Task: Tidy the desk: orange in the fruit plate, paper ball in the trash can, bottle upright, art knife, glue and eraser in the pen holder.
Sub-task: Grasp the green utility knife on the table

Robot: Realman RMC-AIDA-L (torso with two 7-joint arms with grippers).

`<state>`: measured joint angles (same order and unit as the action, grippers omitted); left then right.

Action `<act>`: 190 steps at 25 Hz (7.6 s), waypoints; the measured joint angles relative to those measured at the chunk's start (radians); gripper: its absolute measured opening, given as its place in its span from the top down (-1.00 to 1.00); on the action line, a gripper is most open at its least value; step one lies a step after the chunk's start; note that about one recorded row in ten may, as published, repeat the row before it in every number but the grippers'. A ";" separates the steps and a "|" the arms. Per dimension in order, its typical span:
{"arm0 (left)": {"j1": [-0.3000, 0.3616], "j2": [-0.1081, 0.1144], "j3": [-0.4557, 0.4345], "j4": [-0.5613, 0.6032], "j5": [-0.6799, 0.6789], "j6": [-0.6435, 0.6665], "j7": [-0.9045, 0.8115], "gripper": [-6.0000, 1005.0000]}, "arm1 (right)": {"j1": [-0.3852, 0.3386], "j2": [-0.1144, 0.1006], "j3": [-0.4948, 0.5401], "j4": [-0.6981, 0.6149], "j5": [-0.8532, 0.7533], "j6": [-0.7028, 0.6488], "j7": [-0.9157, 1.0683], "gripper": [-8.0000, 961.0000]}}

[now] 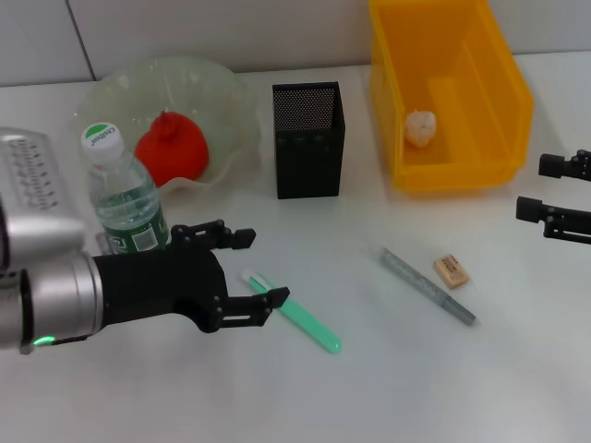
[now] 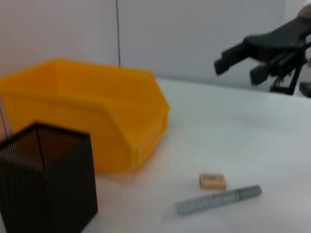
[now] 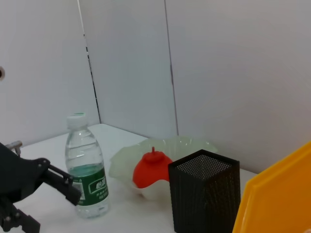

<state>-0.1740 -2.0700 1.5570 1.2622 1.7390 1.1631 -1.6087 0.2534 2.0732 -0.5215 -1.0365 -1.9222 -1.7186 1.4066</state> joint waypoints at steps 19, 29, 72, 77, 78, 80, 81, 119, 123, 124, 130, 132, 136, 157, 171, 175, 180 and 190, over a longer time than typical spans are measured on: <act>-0.170 -0.001 0.119 0.265 0.552 0.092 -0.607 -0.62 | 0.032 0.000 -0.002 0.054 0.001 0.065 -0.016 -0.54; -0.298 -0.002 0.148 0.263 0.675 0.170 -0.598 -0.62 | 0.025 0.002 -0.001 0.060 0.004 0.063 -0.017 -0.54; -0.457 -0.010 0.359 0.292 0.967 0.255 -0.411 -0.60 | 0.015 0.004 -0.005 0.101 0.007 0.037 -0.013 -0.54; -0.473 -0.010 0.371 0.290 0.979 0.255 -0.346 -0.60 | 0.015 0.004 -0.002 0.101 0.008 0.029 -0.011 -0.54; -0.479 -0.010 0.372 0.287 0.977 0.257 -0.336 -0.60 | 0.015 0.004 -0.002 0.101 0.009 0.029 -0.010 -0.54; -0.494 -0.010 0.373 0.272 0.967 0.263 -0.320 -0.60 | 0.015 0.004 -0.002 0.101 0.009 0.028 -0.010 -0.54; -0.511 -0.010 0.378 0.250 0.956 0.270 -0.309 -0.60 | 0.015 0.004 -0.001 0.101 0.009 0.025 -0.009 -0.54; -0.688 -0.010 0.468 0.013 0.819 0.253 -0.117 -0.59 | -0.014 0.008 -0.006 0.154 0.009 0.018 -0.001 -0.54; -0.689 -0.010 0.473 0.006 0.808 0.249 -0.119 -0.59 | -0.009 0.008 -0.010 0.161 0.009 0.018 -0.002 -0.54; -0.689 -0.010 0.474 0.005 0.806 0.248 -0.121 -0.59 | -0.009 0.008 -0.010 0.163 0.009 0.018 -0.002 -0.54; -0.690 -0.010 0.462 0.007 0.795 0.239 -0.151 -0.59 | -0.009 0.008 -0.011 0.169 0.009 0.017 -0.004 -0.54; -0.690 -0.010 0.450 0.011 0.787 0.241 -0.170 -0.59 | -0.011 0.008 -0.011 0.169 0.009 0.017 -0.005 -0.54; -0.690 -0.010 0.444 0.013 0.783 0.250 -0.182 -0.59 | -0.011 0.008 -0.011 0.168 0.009 0.017 -0.007 -0.54; -0.767 -0.010 0.464 -0.098 0.743 0.240 -0.169 -0.50 | 0.022 0.008 -0.014 0.193 0.002 0.008 -0.018 -0.54; -0.779 -0.010 0.455 -0.106 0.736 0.221 -0.157 -0.44 | 0.027 0.005 -0.014 0.197 -0.011 0.035 -0.029 -0.54; -0.778 -0.010 0.459 -0.127 0.739 0.201 -0.146 -0.42 | 0.027 0.005 -0.013 0.197 -0.012 0.046 -0.029 -0.54; -0.778 -0.011 0.463 -0.159 0.740 0.190 -0.133 -0.40 | 0.032 0.005 -0.013 0.198 -0.012 0.057 -0.029 -0.54; -0.774 -0.012 0.467 -0.181 0.751 0.155 -0.121 -0.37 | 0.062 0.003 -0.014 0.232 -0.012 0.081 -0.030 -0.54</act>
<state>-0.9483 -2.0816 2.0243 1.0817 2.4898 1.3185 -1.7301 0.3150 2.0764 -0.5354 -0.8046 -1.9344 -1.6378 1.3767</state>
